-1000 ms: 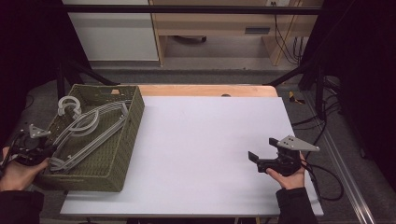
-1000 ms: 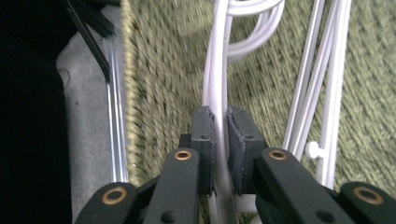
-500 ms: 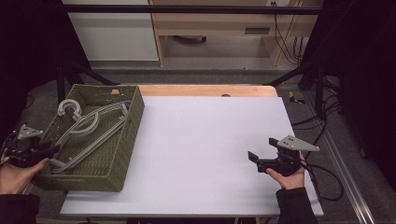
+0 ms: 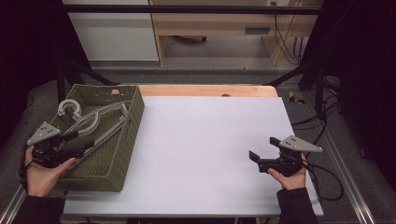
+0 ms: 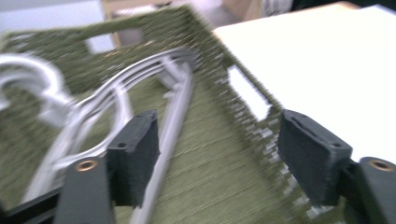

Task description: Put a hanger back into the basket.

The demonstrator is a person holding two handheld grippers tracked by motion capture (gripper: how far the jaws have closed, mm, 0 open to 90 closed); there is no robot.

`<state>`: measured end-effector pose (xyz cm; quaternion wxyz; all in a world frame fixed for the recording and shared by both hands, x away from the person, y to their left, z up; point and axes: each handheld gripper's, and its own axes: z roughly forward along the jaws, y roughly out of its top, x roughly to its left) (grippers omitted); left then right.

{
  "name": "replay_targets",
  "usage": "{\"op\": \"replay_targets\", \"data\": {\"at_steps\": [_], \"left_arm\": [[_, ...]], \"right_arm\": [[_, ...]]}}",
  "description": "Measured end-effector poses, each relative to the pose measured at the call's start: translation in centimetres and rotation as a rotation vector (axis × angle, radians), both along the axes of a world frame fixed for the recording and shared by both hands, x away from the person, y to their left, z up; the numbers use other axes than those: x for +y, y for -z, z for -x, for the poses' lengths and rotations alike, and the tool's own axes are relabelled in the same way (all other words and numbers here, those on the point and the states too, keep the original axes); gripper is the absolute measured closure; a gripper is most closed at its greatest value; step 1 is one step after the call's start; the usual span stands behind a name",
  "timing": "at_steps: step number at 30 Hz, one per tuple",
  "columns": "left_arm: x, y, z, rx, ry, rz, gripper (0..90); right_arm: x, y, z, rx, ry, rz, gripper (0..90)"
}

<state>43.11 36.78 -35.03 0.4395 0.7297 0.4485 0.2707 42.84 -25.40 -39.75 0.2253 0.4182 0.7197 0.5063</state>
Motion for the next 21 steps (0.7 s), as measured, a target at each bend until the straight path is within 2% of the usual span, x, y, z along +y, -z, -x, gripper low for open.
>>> {"op": "replay_targets", "data": {"at_steps": [2, 8, 12, 16, 21], "left_arm": [[-1.2, 0.2, 0.1, -0.010, 0.038, 0.031, 24.3], [-4.5, 0.8, 0.8, -0.053, 0.117, 0.077, 14.7], [-6.4, 1.6, 1.1, -0.046, 0.169, 0.073, 10.4], [-7.1, 2.1, 1.4, -0.054, 0.203, 0.057, 9.7], [-7.0, 2.7, 1.6, -0.059, 0.202, 0.069, 9.8]], "right_arm": [[0.0, 0.0, 0.0, -0.006, -0.002, -0.003, 2.6], [-0.1, -0.1, 0.1, -0.013, -0.009, -0.010, 2.5], [-0.1, -0.1, 0.2, -0.014, -0.006, -0.015, 2.5], [-0.2, -0.2, 0.3, -0.023, -0.006, -0.026, 2.4], [-0.4, -0.3, 0.4, -0.023, -0.012, -0.036, 2.5]]}}
